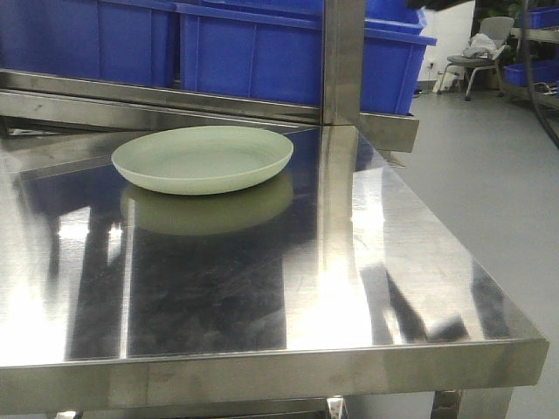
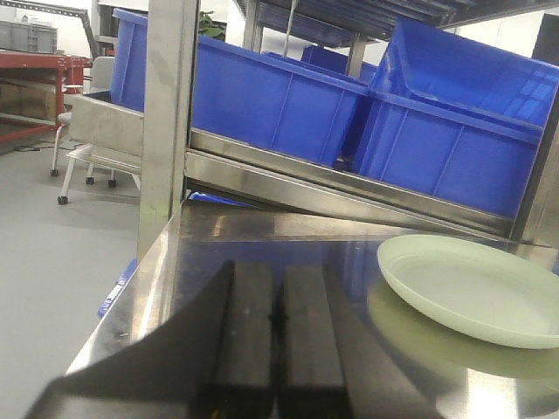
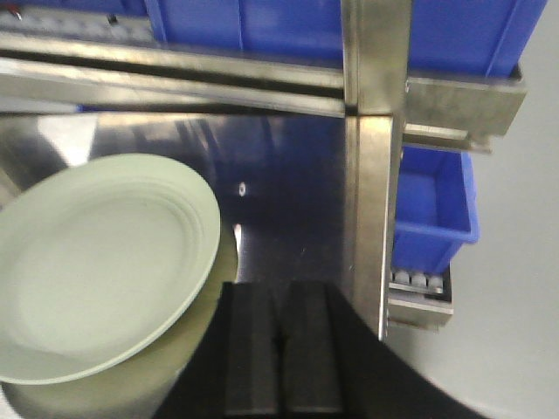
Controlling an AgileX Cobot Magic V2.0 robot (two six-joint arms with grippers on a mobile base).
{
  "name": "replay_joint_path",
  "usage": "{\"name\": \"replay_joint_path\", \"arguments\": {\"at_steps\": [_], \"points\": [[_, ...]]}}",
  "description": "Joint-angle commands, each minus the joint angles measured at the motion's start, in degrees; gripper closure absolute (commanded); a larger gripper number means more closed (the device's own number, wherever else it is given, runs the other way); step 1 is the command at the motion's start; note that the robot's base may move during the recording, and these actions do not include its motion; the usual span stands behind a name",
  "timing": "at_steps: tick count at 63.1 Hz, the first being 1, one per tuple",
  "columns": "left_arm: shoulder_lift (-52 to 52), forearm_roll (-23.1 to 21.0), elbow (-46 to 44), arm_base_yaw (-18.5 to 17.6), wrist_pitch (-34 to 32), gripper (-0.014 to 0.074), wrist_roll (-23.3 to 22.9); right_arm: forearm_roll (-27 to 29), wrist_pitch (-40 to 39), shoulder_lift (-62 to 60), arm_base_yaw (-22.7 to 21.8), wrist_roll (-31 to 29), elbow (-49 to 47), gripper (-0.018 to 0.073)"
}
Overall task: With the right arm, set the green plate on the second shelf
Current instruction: 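Move the right gripper toward the pale green plate's rim, then close the right gripper on the plate rim nearest the robot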
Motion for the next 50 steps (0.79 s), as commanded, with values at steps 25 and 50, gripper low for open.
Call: {"name": "replay_joint_path", "arguments": {"at_steps": [25,50], "points": [[-1.03,-0.34,2.34,-0.1,-4.54,0.0466,-0.17,3.89,8.54,23.72,5.37,0.02,-30.23,0.0281],[-1.03,-0.34,2.34,-0.1,-4.54,0.0466,-0.17,5.21,7.72,33.47,5.3,-0.03,-36.13,0.0281]]}}
